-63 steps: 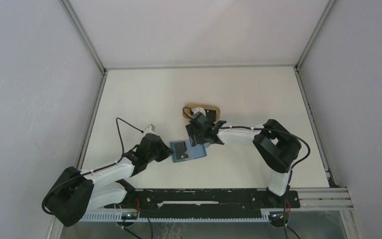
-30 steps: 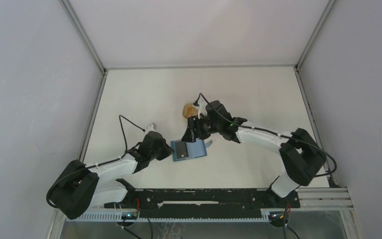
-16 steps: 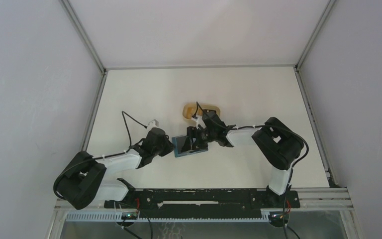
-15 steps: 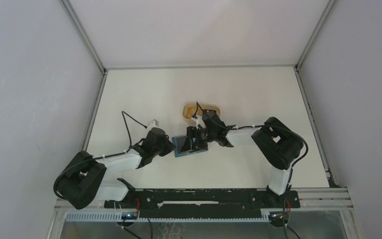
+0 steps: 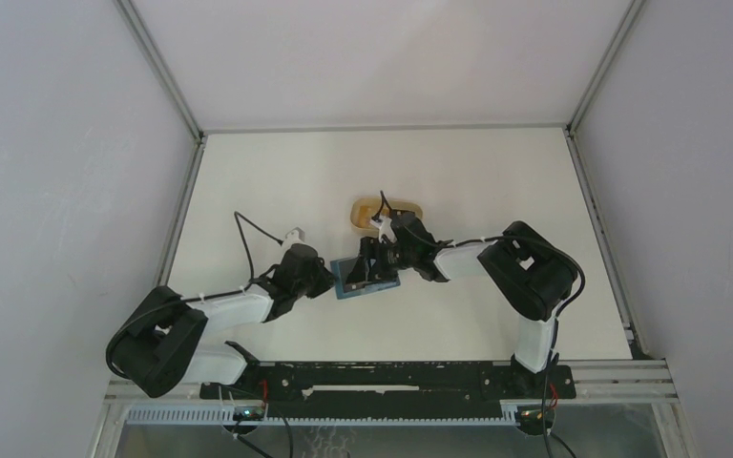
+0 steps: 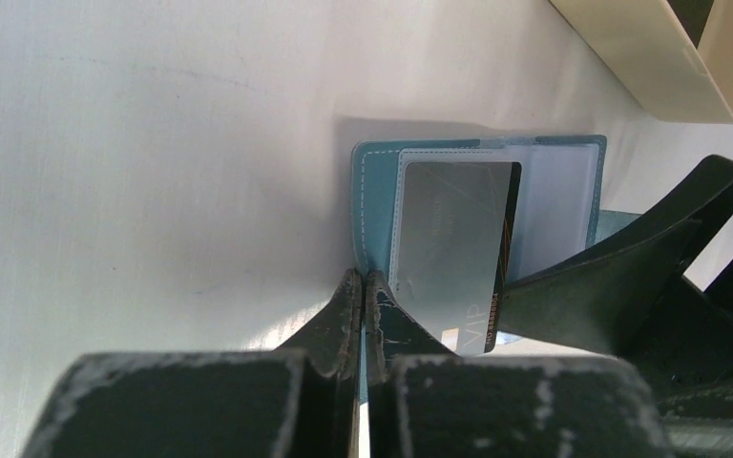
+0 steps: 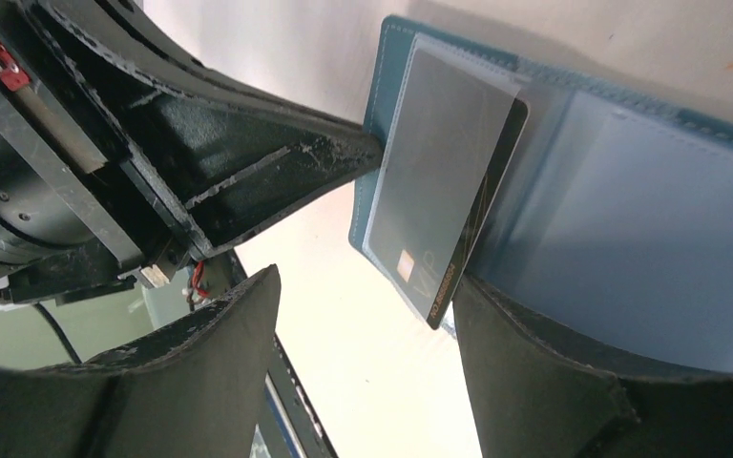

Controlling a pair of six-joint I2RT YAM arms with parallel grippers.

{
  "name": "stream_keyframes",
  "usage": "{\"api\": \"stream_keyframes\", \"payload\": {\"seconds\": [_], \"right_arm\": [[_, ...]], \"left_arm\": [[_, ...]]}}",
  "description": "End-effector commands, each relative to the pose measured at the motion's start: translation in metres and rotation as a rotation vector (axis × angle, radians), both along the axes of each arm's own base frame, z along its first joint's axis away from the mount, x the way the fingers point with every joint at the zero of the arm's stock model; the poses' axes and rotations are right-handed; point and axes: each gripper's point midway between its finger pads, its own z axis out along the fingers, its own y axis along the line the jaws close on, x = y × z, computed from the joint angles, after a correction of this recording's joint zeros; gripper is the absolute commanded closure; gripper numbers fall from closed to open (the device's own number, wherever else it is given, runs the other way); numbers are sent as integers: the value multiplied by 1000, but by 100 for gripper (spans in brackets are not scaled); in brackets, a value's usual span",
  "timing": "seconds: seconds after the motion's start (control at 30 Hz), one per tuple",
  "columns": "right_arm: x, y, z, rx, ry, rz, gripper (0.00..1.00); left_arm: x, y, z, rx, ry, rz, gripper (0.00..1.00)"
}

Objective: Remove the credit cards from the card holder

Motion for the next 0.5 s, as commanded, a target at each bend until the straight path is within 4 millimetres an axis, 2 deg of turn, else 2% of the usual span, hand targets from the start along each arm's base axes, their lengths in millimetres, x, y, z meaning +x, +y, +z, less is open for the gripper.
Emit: {"api": "stream_keyframes", "payload": {"seconds": [0.0, 0.47], "right_arm": [[24, 2, 2, 38, -92, -59, 25], [17, 28, 9, 208, -1, 36, 29]], "left_arm": [[-38, 34, -43, 179, 168, -17, 100], [-40, 34, -44, 176, 172, -23, 100]]}}
